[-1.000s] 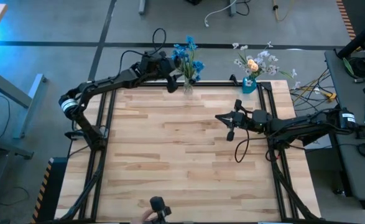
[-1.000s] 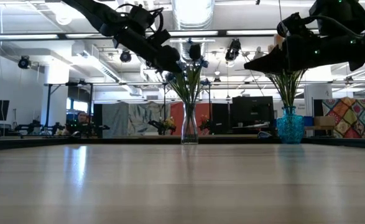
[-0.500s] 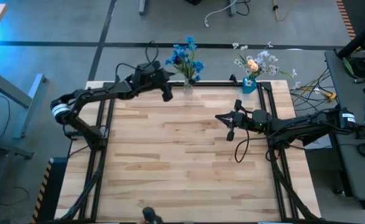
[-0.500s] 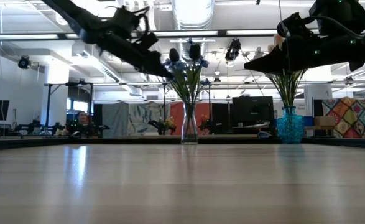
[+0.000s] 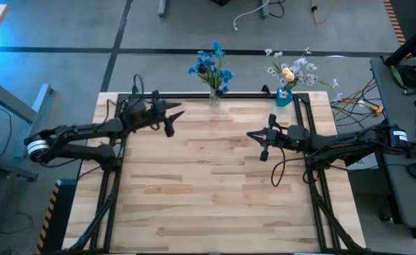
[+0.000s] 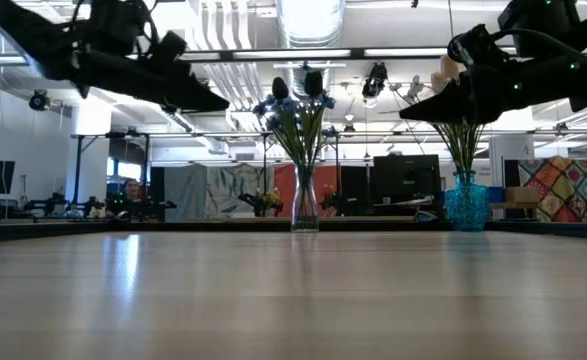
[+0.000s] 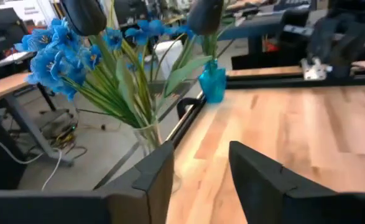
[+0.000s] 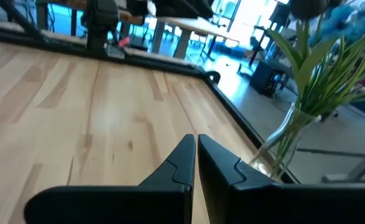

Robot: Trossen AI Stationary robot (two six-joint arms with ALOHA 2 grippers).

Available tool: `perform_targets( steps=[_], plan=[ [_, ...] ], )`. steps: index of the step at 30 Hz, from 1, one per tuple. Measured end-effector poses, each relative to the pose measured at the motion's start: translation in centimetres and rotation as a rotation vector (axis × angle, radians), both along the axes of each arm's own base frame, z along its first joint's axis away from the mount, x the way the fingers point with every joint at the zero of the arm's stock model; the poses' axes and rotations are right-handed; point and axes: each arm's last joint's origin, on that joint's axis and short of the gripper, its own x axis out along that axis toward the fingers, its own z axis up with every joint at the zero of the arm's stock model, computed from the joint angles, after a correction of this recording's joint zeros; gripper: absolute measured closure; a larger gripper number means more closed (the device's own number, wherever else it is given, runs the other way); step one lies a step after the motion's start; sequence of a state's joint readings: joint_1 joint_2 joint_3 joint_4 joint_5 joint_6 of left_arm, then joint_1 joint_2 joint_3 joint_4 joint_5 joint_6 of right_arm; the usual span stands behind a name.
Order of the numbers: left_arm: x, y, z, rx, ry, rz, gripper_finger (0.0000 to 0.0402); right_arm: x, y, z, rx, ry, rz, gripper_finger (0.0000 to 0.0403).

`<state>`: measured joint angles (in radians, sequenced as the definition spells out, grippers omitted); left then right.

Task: Sort flowers into vase by color
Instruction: Return to Home Position

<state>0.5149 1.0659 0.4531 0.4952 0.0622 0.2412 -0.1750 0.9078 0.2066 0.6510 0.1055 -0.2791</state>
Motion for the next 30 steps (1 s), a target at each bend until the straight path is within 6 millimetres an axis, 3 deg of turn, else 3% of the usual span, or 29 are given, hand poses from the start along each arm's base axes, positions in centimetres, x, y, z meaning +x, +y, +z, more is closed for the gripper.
perform_targets(
  steps=[13,22,30],
  plan=[
    [-2.0,-4.7,-3.4,-0.023,-0.051,-0.168,0.0395,-2.7,0.6,-0.4,0.063,0.044,0.045,0.039],
    [-4.1,-6.5,-4.1,-0.031,-0.148,-0.223,0.0401,-5.3,1.1,-2.4,0.059,-0.028,0.046,0.039],
    [-5.9,-7.1,-6.0,-0.019,-0.212,-0.238,0.0401,-6.5,1.4,-1.6,0.041,-0.101,0.083,0.039]
  ],
)
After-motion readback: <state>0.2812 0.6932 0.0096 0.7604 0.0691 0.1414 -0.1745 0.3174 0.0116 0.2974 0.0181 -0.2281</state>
